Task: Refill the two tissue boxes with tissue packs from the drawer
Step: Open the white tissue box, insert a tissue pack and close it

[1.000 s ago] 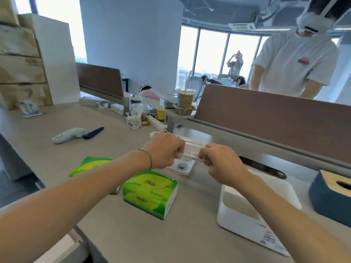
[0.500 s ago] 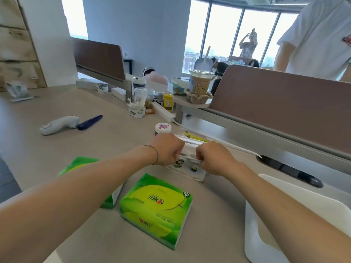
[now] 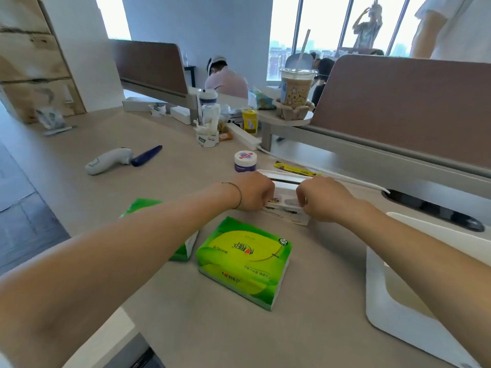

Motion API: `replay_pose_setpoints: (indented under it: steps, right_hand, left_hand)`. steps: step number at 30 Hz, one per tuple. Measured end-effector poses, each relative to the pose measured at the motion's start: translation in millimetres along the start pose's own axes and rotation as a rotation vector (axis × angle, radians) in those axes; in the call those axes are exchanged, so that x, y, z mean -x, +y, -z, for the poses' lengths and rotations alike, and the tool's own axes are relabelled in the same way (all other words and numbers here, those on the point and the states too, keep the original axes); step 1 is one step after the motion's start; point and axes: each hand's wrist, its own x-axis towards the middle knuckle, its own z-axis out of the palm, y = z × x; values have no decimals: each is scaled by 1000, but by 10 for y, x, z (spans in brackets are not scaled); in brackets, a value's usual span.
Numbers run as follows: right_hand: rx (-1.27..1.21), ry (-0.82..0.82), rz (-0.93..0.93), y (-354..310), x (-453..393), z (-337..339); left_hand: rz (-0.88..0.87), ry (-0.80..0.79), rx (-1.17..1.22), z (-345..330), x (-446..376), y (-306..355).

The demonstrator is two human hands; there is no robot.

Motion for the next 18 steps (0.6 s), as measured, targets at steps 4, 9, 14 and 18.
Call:
replay_pose_setpoints:
  steps: [4, 9, 14, 18]
  right_hand:
    - [-72, 82, 11, -104, 303, 149]
    - [-193, 161, 36, -400, 785, 359]
    - [-278, 43, 68, -709, 1133, 505]
    - [-278, -66, 88, -855, 1254, 466]
  left_hand:
    - [3, 45, 26, 157, 303, 23]
    - [-31, 83, -20, 340, 857, 215]
    - [-43, -74, -42, 395, 1276, 329]
    - [-10, -201, -101, 368, 1432, 271]
